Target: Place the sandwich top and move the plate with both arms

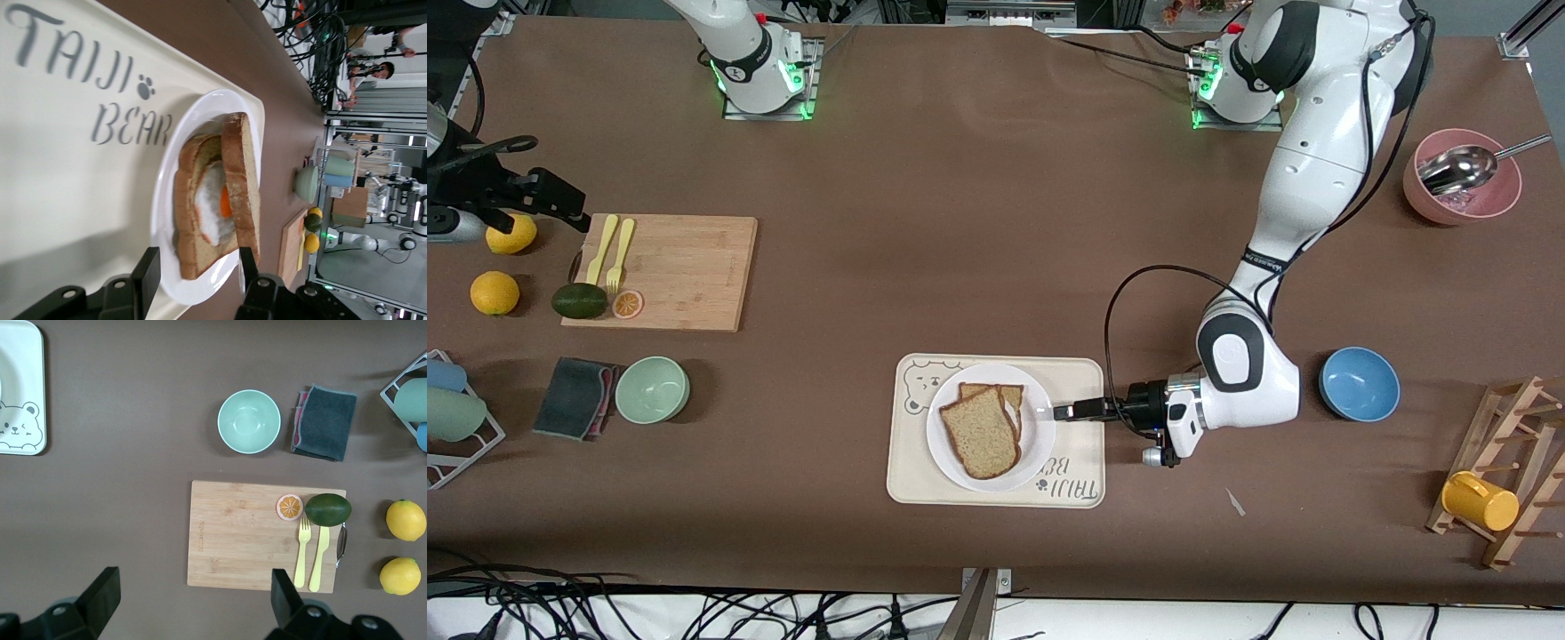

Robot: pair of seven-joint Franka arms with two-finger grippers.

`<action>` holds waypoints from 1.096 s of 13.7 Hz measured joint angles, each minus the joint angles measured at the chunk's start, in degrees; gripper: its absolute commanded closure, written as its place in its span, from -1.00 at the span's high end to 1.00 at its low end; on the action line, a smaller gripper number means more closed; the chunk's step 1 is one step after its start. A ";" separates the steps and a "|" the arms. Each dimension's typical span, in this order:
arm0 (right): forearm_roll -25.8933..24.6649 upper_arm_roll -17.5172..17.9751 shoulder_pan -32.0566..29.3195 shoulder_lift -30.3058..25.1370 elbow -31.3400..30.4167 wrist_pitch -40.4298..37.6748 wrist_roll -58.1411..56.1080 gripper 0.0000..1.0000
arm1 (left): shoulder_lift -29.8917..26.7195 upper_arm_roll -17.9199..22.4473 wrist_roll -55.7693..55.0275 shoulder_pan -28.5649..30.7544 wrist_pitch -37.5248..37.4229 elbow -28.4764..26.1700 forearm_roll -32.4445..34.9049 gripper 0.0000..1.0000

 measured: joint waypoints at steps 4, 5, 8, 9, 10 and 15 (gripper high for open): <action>0.00 0.01 0.00 0.02 0.00 -0.02 0.00 1.00 | -8.58 1.33 -10.60 2.31 -4.19 -3.97 23.21 0.84; 0.00 0.01 0.00 0.03 0.00 -0.02 0.00 1.00 | -12.08 1.47 -14.40 2.73 -7.06 -4.78 29.71 0.92; 0.00 0.01 0.00 0.04 0.00 -0.02 0.00 1.00 | -21.73 2.19 -19.12 4.81 -17.34 -6.59 41.99 0.93; 0.00 0.01 0.00 0.04 0.00 -0.02 0.00 1.00 | -24.28 2.41 -19.16 6.00 -20.78 -6.99 44.81 0.98; 0.00 0.01 0.00 0.04 0.00 -0.02 0.00 1.00 | -26.38 2.52 -19.16 7.25 -23.73 -7.24 47.67 0.98; 0.00 0.02 0.00 0.04 0.00 -0.02 0.00 1.00 | -34.22 2.65 -19.12 10.20 -32.06 -7.41 65.54 0.99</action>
